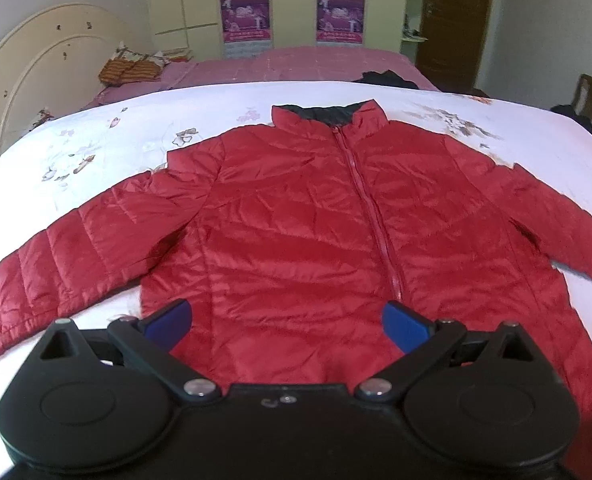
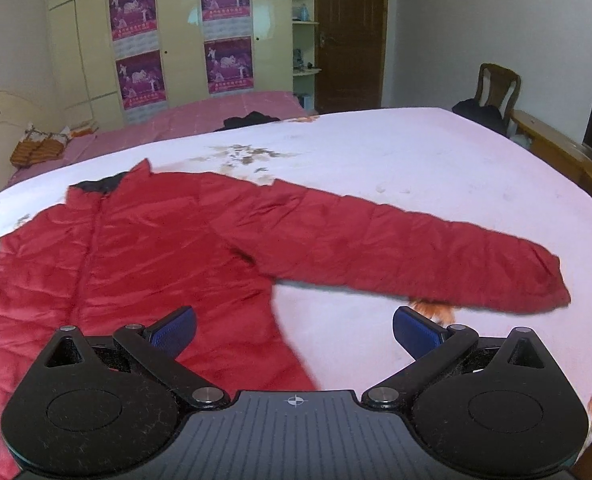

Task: Fold large clothes
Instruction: 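Move the right gripper to the red jacket's sleeve cuff and close on it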

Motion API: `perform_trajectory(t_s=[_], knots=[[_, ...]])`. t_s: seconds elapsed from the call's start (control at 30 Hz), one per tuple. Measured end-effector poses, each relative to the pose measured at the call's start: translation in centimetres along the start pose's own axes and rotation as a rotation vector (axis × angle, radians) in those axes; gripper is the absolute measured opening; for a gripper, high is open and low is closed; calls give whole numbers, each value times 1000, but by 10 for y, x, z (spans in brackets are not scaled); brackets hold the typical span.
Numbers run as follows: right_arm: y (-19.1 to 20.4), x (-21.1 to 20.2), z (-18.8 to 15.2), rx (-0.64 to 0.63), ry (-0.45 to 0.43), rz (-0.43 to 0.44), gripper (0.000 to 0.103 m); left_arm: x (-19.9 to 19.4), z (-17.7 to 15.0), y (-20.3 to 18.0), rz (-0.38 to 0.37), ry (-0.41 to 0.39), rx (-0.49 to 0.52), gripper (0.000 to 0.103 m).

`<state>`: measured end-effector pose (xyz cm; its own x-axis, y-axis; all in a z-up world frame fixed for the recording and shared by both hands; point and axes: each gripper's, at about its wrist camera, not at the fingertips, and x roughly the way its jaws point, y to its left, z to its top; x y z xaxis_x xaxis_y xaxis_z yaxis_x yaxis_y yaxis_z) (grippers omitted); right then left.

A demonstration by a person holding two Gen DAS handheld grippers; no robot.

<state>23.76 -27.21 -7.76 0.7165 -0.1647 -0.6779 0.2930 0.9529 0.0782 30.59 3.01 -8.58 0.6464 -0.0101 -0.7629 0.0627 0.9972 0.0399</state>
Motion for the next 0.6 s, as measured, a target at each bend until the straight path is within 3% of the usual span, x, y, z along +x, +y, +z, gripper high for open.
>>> perform_trajectory(t_s=[0.3, 0.6], knots=[[-77, 43, 23, 9, 12, -49, 103, 35, 10, -42, 42, -3, -18, 99], [-163, 83, 28, 69, 42, -211, 103, 57, 17, -62, 67, 19, -31, 96]])
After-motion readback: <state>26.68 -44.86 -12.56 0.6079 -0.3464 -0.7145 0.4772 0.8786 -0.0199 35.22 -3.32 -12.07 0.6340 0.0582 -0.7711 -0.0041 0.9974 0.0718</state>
